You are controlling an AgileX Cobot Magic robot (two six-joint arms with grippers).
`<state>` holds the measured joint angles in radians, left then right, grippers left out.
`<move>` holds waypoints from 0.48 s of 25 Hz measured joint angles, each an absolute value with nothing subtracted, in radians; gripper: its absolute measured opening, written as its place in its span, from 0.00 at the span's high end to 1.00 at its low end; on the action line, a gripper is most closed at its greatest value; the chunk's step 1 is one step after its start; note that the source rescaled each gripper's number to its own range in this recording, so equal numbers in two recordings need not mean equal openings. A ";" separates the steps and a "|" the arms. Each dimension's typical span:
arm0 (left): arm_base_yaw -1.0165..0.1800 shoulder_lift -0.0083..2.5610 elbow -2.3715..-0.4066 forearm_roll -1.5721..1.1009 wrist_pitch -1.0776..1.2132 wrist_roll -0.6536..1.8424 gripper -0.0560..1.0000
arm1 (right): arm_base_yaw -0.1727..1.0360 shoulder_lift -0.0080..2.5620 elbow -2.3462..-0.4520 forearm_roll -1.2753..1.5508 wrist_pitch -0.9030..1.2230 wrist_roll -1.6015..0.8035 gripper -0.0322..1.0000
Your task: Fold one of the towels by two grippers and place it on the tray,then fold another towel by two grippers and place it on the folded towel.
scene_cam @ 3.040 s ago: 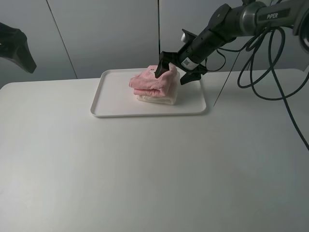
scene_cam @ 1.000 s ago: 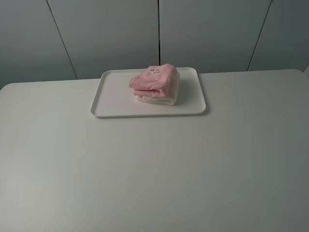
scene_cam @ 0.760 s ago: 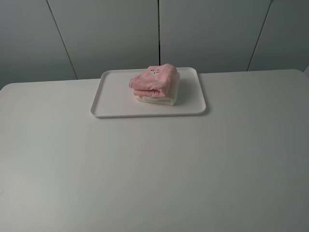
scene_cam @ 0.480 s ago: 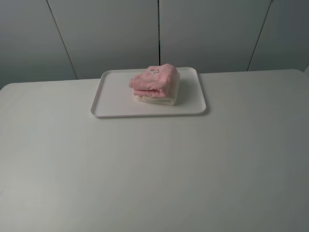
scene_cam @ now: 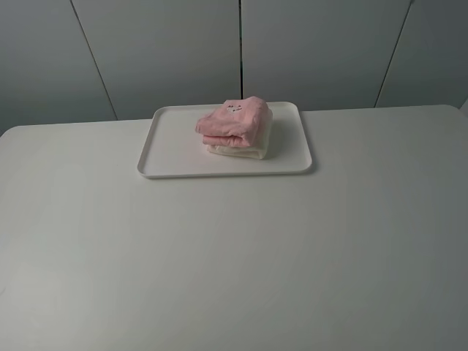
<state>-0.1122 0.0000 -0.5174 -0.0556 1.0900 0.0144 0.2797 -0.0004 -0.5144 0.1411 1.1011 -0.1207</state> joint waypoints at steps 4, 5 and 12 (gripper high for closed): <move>-0.038 0.000 -0.517 -0.057 1.090 0.010 0.01 | 0.265 0.000 -0.514 0.141 1.099 -0.085 0.00; -0.013 0.000 -0.517 -0.059 1.090 0.010 0.01 | 0.250 0.000 -0.514 0.141 1.100 -0.079 0.00; 0.057 0.000 -0.517 -0.061 1.090 0.000 0.01 | -0.003 0.000 -0.514 0.139 1.100 -0.070 0.00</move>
